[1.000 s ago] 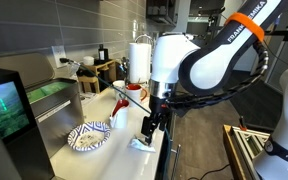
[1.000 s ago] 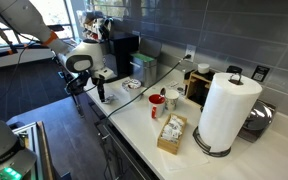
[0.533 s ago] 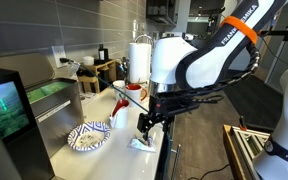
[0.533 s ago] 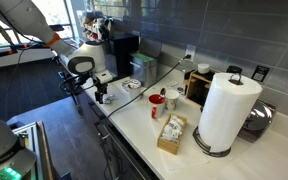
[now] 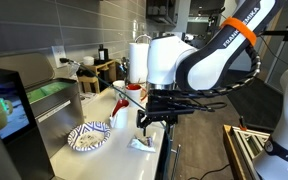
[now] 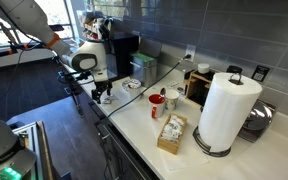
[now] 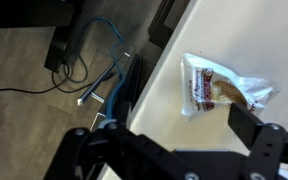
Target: Place the white sachet on the black and white plate.
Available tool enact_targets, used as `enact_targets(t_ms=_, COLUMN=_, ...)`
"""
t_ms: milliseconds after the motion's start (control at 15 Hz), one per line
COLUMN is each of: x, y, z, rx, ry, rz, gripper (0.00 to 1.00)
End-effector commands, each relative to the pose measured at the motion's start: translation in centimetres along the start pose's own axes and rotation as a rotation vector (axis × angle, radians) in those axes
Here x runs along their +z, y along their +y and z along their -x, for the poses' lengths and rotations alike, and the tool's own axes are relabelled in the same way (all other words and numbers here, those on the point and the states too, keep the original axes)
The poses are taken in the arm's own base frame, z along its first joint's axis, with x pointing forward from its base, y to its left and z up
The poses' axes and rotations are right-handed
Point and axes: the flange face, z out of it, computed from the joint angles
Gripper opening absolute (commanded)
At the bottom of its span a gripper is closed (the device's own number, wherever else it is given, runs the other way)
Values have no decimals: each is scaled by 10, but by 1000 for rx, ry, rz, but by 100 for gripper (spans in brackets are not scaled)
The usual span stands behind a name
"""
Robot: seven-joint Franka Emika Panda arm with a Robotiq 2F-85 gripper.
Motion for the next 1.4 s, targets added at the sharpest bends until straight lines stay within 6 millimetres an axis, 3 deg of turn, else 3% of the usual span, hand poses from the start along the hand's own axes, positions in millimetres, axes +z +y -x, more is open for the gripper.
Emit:
enact_targets(t_ms=0, x=14, y=-22, z=-1, rx=68, ry=-3, rz=71, gripper=100)
enact_targets(t_ms=333, x=27, y=-46, z=-6, rx=87, ry=-21, rz=116, gripper=100)
enact_targets(t_ms=933, x=86, y=-45, z=-14, rx=115, ry=-93, rz=230, gripper=100)
enact_targets(t_ms=1200, x=73, y=-46, z=-15, rx=118, ry=-104, rz=222, gripper=100)
enact_targets(t_ms=1333, x=54, y=-40, z=-11, rx=84, ry=-124, rz=184, gripper=100)
